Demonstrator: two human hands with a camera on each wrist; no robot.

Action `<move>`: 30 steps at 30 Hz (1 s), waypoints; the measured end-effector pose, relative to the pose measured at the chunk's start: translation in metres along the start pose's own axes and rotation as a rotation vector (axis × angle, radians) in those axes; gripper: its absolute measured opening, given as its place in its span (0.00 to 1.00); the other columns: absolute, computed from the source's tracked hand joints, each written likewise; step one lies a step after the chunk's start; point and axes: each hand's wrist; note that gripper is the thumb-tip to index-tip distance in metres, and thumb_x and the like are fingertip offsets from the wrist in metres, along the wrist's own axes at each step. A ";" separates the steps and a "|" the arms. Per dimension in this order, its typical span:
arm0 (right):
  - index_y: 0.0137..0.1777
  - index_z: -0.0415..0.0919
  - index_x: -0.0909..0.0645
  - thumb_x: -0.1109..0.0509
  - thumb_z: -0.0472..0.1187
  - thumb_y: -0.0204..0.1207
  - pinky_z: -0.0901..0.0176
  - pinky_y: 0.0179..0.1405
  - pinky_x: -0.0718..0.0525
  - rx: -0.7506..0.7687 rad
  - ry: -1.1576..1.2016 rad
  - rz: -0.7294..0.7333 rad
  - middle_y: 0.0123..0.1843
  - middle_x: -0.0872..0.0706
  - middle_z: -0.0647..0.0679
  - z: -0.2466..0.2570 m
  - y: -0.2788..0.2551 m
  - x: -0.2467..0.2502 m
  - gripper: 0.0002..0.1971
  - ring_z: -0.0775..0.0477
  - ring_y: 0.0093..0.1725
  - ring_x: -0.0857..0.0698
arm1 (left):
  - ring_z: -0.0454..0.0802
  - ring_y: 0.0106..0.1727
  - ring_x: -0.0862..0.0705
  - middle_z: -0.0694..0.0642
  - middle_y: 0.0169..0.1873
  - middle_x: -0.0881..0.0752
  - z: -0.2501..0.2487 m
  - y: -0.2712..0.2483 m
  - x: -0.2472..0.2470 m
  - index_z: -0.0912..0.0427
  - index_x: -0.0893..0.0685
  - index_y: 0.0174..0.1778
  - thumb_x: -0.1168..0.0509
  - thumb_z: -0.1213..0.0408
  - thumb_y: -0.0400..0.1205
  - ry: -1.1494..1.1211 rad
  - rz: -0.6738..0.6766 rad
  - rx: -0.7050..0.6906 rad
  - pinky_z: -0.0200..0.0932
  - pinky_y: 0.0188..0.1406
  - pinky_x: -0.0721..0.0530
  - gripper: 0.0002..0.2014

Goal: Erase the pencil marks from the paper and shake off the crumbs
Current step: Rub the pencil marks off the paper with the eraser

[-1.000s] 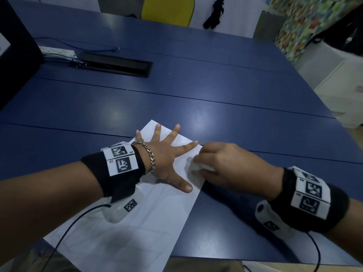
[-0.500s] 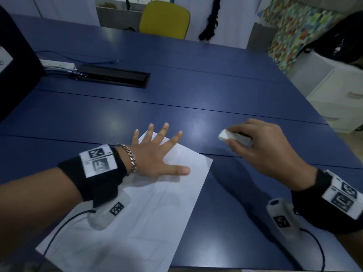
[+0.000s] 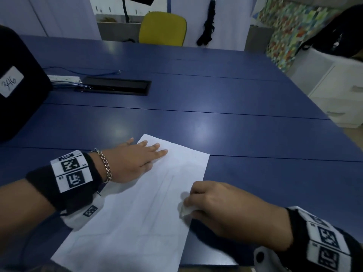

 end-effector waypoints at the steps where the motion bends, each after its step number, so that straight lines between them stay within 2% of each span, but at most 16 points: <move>1: 0.62 0.52 0.17 0.41 0.51 0.89 0.51 0.51 0.15 -0.012 -0.017 0.007 0.55 0.21 0.56 -0.004 0.000 0.001 0.12 0.48 0.53 0.16 | 0.54 0.94 0.57 0.42 0.93 0.59 0.002 -0.002 -0.001 0.36 0.62 0.92 0.58 0.53 0.96 -0.005 -0.007 0.014 0.61 0.91 0.60 0.28; 5: 0.60 0.53 0.17 0.40 0.48 0.87 0.48 0.47 0.14 -0.134 -0.104 -0.010 0.55 0.20 0.56 -0.028 -0.002 0.010 0.10 0.47 0.52 0.17 | 0.53 0.94 0.53 0.42 0.93 0.52 0.012 -0.018 -0.002 0.41 0.61 0.93 0.57 0.54 0.96 0.004 -0.029 0.061 0.56 0.90 0.60 0.29; 7: 0.60 0.54 0.18 0.40 0.50 0.87 0.48 0.48 0.14 -0.198 -0.124 0.004 0.56 0.22 0.58 -0.042 -0.007 0.015 0.10 0.47 0.53 0.16 | 0.51 0.93 0.49 0.41 0.92 0.43 0.013 -0.027 -0.005 0.41 0.58 0.93 0.55 0.54 0.96 -0.048 -0.068 0.052 0.55 0.91 0.57 0.29; 9: 0.61 0.55 0.18 0.41 0.52 0.87 0.49 0.51 0.14 -0.235 -0.148 0.015 0.56 0.23 0.60 -0.052 -0.010 0.018 0.11 0.48 0.53 0.16 | 0.49 0.92 0.43 0.42 0.87 0.32 0.009 -0.036 -0.008 0.42 0.56 0.93 0.52 0.52 0.95 -0.065 -0.096 0.038 0.54 0.92 0.53 0.30; 11: 0.63 0.56 0.17 0.40 0.55 0.88 0.53 0.52 0.15 -0.265 -0.169 0.026 0.57 0.22 0.61 -0.059 -0.012 0.022 0.13 0.51 0.53 0.16 | 0.44 0.85 0.31 0.42 0.78 0.23 0.003 -0.046 -0.010 0.41 0.53 0.94 0.49 0.48 0.94 -0.036 -0.130 0.021 0.51 0.91 0.49 0.31; 13: 0.63 0.57 0.16 0.39 0.55 0.88 0.54 0.51 0.15 -0.280 -0.168 0.058 0.58 0.22 0.62 -0.062 -0.012 0.027 0.12 0.52 0.52 0.15 | 0.41 0.73 0.25 0.41 0.64 0.20 -0.003 -0.055 -0.011 0.38 0.49 0.93 0.47 0.43 0.93 -0.013 -0.176 0.015 0.42 0.83 0.39 0.32; 15: 0.61 0.59 0.17 0.37 0.55 0.87 0.52 0.51 0.14 -0.278 -0.123 0.075 0.57 0.22 0.63 -0.066 -0.009 0.035 0.10 0.53 0.52 0.14 | 0.42 0.70 0.25 0.40 0.62 0.20 -0.004 -0.056 -0.006 0.35 0.46 0.92 0.45 0.38 0.90 -0.049 -0.208 0.015 0.38 0.70 0.32 0.33; 16: 0.60 0.61 0.17 0.35 0.55 0.85 0.52 0.51 0.13 -0.273 -0.084 0.063 0.56 0.21 0.64 -0.068 -0.005 0.041 0.08 0.55 0.52 0.14 | 0.43 0.71 0.25 0.40 0.65 0.22 -0.002 -0.052 -0.004 0.36 0.45 0.92 0.44 0.36 0.89 -0.076 -0.225 0.011 0.40 0.69 0.30 0.34; 18: 0.57 0.63 0.16 0.33 0.55 0.84 0.54 0.52 0.14 -0.257 -0.023 -0.011 0.54 0.19 0.64 -0.071 0.009 0.051 0.06 0.57 0.52 0.15 | 0.48 0.78 0.28 0.43 0.76 0.26 0.004 -0.037 0.001 0.38 0.43 0.92 0.43 0.29 0.83 -0.151 -0.269 -0.013 0.44 0.74 0.29 0.41; 19: 0.56 0.62 0.16 0.32 0.55 0.83 0.55 0.52 0.14 -0.254 0.003 -0.052 0.53 0.18 0.64 -0.071 0.019 0.056 0.06 0.58 0.52 0.15 | 0.52 0.83 0.32 0.46 0.82 0.30 0.006 -0.027 0.003 0.39 0.44 0.92 0.43 0.24 0.80 -0.186 -0.268 -0.024 0.47 0.79 0.31 0.46; 21: 0.56 0.59 0.14 0.30 0.54 0.82 0.57 0.52 0.15 -0.248 0.041 -0.121 0.52 0.15 0.62 -0.070 0.042 0.061 0.07 0.58 0.51 0.15 | 0.57 0.92 0.47 0.52 0.93 0.48 0.005 -0.007 0.008 0.37 0.51 0.93 0.39 0.17 0.73 -0.192 -0.175 -0.003 0.55 0.89 0.42 0.55; 23: 0.56 0.54 0.12 0.28 0.53 0.81 0.55 0.51 0.16 -0.246 0.042 -0.148 0.51 0.13 0.60 -0.069 0.065 0.056 0.08 0.55 0.50 0.16 | 0.60 0.93 0.60 0.49 0.93 0.64 0.001 0.007 0.009 0.32 0.59 0.92 0.36 0.14 0.65 -0.132 -0.056 0.023 0.65 0.91 0.51 0.63; 24: 0.55 0.52 0.12 0.28 0.52 0.81 0.54 0.51 0.15 -0.250 0.030 -0.143 0.50 0.13 0.59 -0.068 0.074 0.052 0.08 0.54 0.50 0.16 | 0.62 0.93 0.63 0.47 0.92 0.68 -0.002 0.012 0.008 0.31 0.63 0.91 0.35 0.13 0.63 -0.113 -0.018 0.027 0.70 0.90 0.54 0.65; 27: 0.53 0.51 0.12 0.28 0.52 0.79 0.47 0.50 0.13 -0.268 0.010 -0.123 0.47 0.12 0.56 -0.067 0.093 0.042 0.08 0.50 0.48 0.15 | 0.66 0.91 0.70 0.41 0.89 0.73 -0.006 0.023 -0.002 0.30 0.69 0.88 0.36 0.12 0.62 -0.123 0.009 0.025 0.81 0.84 0.65 0.67; 30: 0.55 0.49 0.13 0.30 0.51 0.80 0.49 0.49 0.14 -0.281 -0.039 -0.142 0.49 0.13 0.53 -0.059 0.101 0.038 0.10 0.46 0.51 0.15 | 0.65 0.90 0.73 0.38 0.87 0.76 -0.006 0.026 -0.007 0.27 0.73 0.86 0.39 0.08 0.57 -0.121 0.011 0.040 0.85 0.80 0.69 0.69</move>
Point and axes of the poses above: each hand's wrist, its own y-axis towards the middle knuckle, its own x-axis out of the back of the hand, z = x × y
